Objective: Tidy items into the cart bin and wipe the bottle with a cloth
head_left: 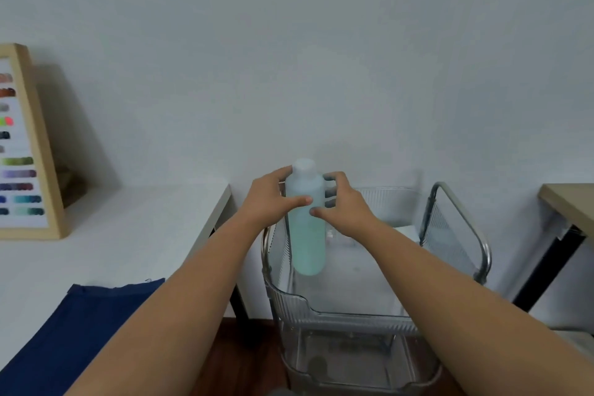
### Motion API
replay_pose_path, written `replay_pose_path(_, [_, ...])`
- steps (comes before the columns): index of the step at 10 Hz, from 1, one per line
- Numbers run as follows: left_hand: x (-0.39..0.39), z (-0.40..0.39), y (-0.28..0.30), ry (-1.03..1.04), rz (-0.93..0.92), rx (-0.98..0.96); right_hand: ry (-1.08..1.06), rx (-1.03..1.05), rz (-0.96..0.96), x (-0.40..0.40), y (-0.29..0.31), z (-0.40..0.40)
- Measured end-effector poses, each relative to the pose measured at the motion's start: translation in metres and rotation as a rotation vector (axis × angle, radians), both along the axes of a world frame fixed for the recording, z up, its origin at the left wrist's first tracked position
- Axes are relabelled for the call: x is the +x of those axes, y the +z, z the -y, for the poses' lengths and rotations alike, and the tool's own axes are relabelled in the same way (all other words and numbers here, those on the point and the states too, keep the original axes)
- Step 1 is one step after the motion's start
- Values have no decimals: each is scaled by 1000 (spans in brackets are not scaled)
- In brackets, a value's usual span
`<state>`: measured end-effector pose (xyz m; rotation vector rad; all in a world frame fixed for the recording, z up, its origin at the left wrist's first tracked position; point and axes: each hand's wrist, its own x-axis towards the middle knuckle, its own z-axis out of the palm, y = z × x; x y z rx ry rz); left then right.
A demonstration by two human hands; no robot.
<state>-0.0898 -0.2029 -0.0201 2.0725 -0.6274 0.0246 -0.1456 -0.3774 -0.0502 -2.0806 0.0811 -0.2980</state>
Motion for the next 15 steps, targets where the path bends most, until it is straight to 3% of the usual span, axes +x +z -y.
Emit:
replay_pose_path(8, [67, 26, -15, -60, 100, -61, -106, -21, 125, 56, -10, 8])
replay_pose_path(11, [64, 28, -24, 52, 171, -12, -72, -36, 110, 52, -13, 8])
replay_pose_path(12, [60, 29, -25, 57, 209, 59, -53, 8, 73, 47, -10, 8])
replay_pose_path(13, [56, 27, -25, 81, 238, 198, -92, 196, 27, 32, -4, 6])
replay_pose_path(15, [43, 16, -30, 181, 160, 348, -184, 550, 185, -13, 29, 21])
